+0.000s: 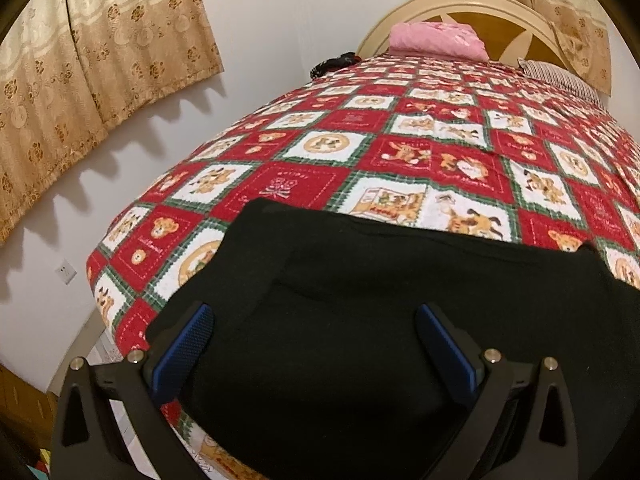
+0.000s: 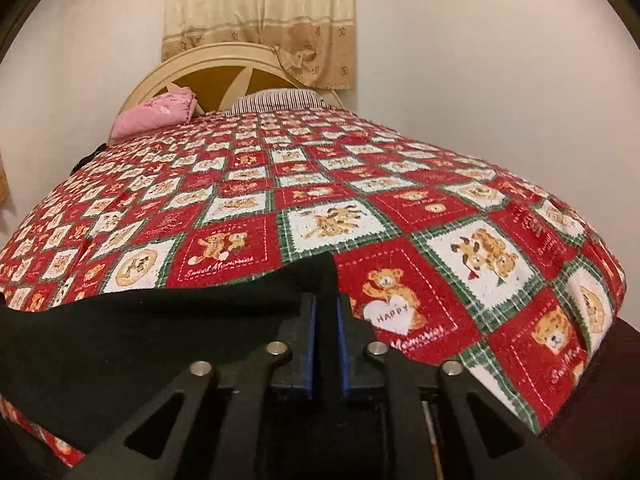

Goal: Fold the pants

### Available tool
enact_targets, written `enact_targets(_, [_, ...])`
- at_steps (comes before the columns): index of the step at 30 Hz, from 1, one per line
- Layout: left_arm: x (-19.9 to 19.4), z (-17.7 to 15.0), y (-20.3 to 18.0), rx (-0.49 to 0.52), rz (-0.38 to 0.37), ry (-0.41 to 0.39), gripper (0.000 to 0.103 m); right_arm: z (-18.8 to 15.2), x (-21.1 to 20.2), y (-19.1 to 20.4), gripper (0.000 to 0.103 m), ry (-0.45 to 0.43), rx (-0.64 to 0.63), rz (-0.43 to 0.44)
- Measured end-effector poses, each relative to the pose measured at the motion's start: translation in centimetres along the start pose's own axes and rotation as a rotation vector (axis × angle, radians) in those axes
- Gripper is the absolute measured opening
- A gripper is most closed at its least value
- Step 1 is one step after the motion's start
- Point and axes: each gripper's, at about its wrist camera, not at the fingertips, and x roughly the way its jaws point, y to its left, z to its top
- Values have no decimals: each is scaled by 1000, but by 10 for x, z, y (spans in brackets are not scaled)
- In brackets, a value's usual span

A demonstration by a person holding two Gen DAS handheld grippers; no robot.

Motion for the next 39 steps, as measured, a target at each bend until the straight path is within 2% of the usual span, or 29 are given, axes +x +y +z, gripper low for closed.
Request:
enact_targets(1, [0,0,1,-3,-3,3,103,2,-5,-4,50,2,33,3])
enact_targets(2, [-1,1,2,-8,-7,6,103,3,-16,-9,51,-32,67,-11])
enact_targets(4, [-8,1,4,-15,-12,-12,103,6,-44,-12,51,-135,122,-96])
enact_targets(5, [-11,1,5,-15,-9,-28,103,7,-56,-9,51,-182,130,-107])
enact_targets(6, [-17,1,4,-8,0,-52,103,8,-68,-2,51,-225,128,-79])
enact_targets(7, [-21,2,3,-2,7,-67,103,8,-74,10,51,-241,112,-20])
enact_targets(9, [-31,2,-2,12,-4,-102,103,6,-74,46,51,-206,43,125])
enact_targets(14, [-46,-3,-26,63,-108,-121,103,-10,-47,165,51,-19,-99,537])
enact_targets(18, [-50,-9,-47,98,-182,-112,103,-23,-29,250,51,80,-151,772])
enact_targets(20, [-47,-12,-55,115,-213,-99,103,-34,-20,293,51,130,-233,836])
enact_targets(22, [-38,-15,-66,147,-211,-78,103,-49,-6,334,51,200,-345,855])
enact_targets(23, [-33,-16,-70,153,-205,-70,103,-57,0,348,51,227,-395,827])
enact_targets(24, [-29,-17,-71,137,-219,-69,103,-63,8,359,51,230,-447,744])
enact_targets(25, [-25,-16,-67,101,-250,-65,103,-67,15,361,47,214,-478,688])
enact_targets(28, [-17,-13,-57,34,-332,-29,103,-63,19,352,29,175,-478,645])
enact_targets(31, [-23,-14,-56,83,-348,-30,103,-53,25,351,26,217,-443,629])
enact_targets(32, [-26,-14,-54,102,-349,-33,103,-48,22,352,26,226,-419,641])
enact_targets(34, [-37,-14,-42,118,-330,-74,103,-30,11,354,29,215,-356,745])
enact_targets(36, [-42,-10,-21,88,-299,-108,103,-21,4,371,29,226,-341,856])
enact_targets(39, [-41,-2,12,-4,-241,-135,103,-18,4,416,29,256,-399,935])
